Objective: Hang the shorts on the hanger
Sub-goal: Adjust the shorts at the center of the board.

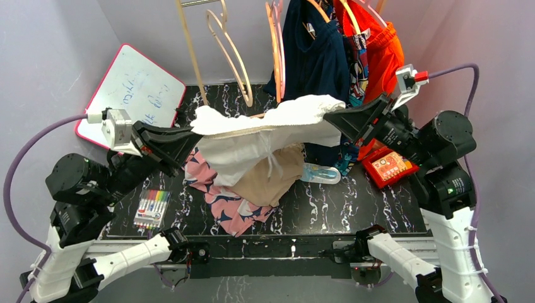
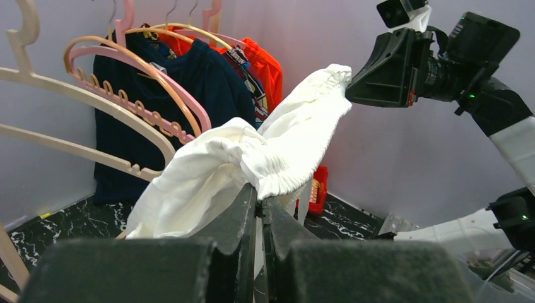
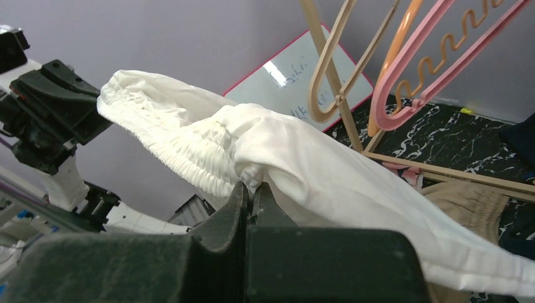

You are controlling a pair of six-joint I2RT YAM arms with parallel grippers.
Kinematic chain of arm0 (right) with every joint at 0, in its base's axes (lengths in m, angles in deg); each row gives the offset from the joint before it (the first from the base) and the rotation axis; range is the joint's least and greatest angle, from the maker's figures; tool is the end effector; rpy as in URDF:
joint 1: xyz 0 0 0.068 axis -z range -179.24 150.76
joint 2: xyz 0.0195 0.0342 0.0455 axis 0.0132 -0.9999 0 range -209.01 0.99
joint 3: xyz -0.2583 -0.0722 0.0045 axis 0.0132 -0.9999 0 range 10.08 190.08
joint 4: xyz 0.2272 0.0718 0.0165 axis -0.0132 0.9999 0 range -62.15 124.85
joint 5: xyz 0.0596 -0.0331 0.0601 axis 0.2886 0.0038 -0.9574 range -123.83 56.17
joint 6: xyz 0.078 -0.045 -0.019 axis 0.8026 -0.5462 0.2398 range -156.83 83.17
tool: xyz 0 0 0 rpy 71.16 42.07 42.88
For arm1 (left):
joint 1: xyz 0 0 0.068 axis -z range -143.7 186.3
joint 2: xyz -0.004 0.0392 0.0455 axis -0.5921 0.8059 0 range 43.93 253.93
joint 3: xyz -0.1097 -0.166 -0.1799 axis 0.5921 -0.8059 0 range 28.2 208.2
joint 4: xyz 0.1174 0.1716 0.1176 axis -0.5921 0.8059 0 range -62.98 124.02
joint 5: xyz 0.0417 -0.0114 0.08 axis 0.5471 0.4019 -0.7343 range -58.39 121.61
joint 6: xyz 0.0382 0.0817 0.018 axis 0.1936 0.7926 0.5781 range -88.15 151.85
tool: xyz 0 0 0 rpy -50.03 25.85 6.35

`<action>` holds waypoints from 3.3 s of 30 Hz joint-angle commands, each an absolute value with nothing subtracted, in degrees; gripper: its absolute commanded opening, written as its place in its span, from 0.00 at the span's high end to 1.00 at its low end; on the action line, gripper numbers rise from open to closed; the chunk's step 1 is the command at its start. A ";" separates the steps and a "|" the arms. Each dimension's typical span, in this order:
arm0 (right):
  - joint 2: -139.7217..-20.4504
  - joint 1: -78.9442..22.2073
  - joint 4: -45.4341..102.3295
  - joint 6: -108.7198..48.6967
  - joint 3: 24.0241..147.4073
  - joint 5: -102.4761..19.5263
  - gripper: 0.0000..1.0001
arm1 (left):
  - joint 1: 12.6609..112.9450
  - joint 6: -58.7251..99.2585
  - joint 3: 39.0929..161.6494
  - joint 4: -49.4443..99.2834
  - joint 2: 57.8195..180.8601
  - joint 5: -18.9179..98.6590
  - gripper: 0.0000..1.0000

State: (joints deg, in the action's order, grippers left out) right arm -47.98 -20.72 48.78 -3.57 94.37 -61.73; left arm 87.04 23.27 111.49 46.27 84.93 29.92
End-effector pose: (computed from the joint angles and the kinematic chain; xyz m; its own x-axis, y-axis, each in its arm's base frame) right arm 0.1139 0.0864 0.5221 -0.2154 0.4361 -0.8737 -0.7500 0.4991 0.4340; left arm 0.0596 -0.0691 0.5378 0.1321 -0.3972 -0.9082 0.7852 0.6012 -0.1487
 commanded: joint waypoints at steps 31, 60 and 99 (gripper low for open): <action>-47.02 -25.34 47.49 -4.64 89.16 -51.23 1.00 | 86.66 9.90 108.48 56.18 95.33 25.64 1.00; -47.98 -25.35 47.26 2.02 50.32 -27.03 1.00 | 86.64 0.71 76.33 39.65 109.84 14.29 0.47; -46.46 -25.34 55.11 -3.24 54.13 -32.61 0.51 | 90.45 25.68 80.97 56.68 116.61 23.81 0.07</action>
State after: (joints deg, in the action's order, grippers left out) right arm -47.34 -25.28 56.63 -2.46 53.78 -32.71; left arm 89.89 26.48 83.51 57.66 115.33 26.70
